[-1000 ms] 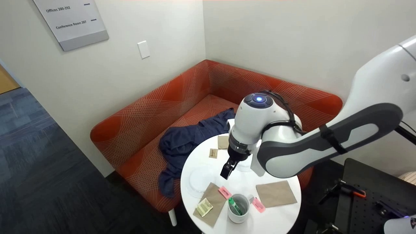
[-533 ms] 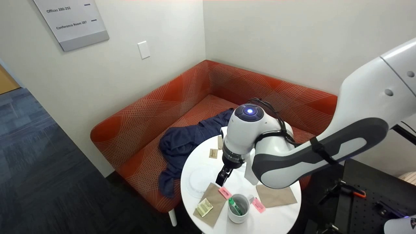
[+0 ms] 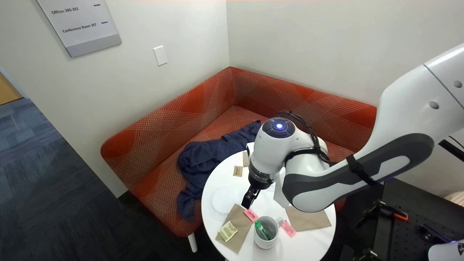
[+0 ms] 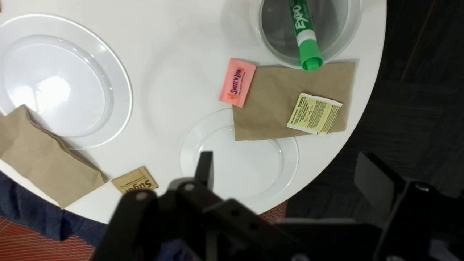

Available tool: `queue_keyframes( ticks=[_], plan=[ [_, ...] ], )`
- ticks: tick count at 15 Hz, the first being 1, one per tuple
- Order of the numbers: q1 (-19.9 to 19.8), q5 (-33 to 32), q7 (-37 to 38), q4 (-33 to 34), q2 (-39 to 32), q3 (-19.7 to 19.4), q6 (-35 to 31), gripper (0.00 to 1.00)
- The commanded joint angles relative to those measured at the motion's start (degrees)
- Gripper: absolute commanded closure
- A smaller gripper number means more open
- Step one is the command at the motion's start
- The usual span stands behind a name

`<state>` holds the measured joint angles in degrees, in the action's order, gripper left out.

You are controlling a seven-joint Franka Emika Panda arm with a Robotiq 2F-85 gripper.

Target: Put the marker on the table

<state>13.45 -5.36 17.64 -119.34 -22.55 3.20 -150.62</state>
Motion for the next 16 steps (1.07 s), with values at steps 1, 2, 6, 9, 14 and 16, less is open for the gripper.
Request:
queue_keyframes(
  ticks=[1, 2, 6, 9, 14, 16],
  plan=[
    [2.6, -3.5, 2.9, -4.3, 0.8, -1.9, -5.4, 0.0],
    [3.4, -4.3, 4.0, -5.4, 0.8, -2.4, -7.1, 0.0],
    [6.6, -6.2, 8.3, -10.1, 1.0, -5.0, -12.9, 0.0],
    [8.5, -6.0, 9.5, -12.2, 0.5, -6.3, -15.1, 0.0],
    [9.0, -5.2, 8.1, -12.0, -1.6, -6.4, -15.1, 0.02],
    [9.0, -4.9, 7.7, -11.4, -2.6, -6.3, -15.0, 0.16]
  ],
)
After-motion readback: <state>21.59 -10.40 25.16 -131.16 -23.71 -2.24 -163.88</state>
